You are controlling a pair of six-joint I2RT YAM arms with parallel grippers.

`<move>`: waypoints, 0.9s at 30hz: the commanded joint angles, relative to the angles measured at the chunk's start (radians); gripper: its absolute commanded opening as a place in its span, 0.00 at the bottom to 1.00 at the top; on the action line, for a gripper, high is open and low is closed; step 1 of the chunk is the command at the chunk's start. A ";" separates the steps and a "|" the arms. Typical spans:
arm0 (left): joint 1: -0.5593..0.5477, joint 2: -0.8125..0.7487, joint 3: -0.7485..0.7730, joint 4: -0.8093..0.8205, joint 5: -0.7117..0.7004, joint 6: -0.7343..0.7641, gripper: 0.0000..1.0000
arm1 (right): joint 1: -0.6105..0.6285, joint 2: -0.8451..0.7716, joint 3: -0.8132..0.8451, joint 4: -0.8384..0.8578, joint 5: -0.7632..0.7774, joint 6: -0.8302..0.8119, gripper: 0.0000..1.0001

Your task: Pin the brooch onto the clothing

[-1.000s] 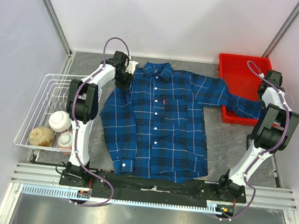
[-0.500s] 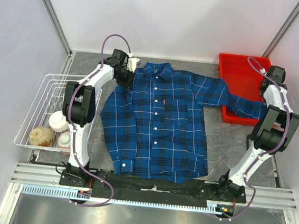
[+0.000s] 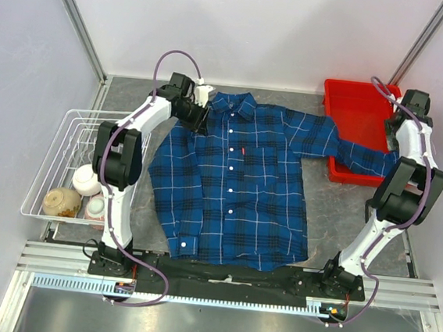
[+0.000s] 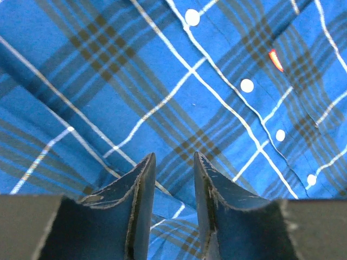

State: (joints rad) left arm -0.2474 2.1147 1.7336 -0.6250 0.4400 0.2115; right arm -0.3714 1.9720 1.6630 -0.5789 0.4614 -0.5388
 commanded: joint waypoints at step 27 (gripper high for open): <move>-0.662 -1.069 -1.039 -0.299 -0.038 0.646 0.75 | 0.420 -0.217 -0.015 -0.263 -0.682 0.278 0.98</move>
State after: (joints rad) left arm -0.7700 1.0748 0.7231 -0.9535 0.4461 0.8921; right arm 0.0502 1.7687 1.6638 -0.8394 -0.1909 -0.2966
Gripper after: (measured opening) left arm 0.746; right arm 0.982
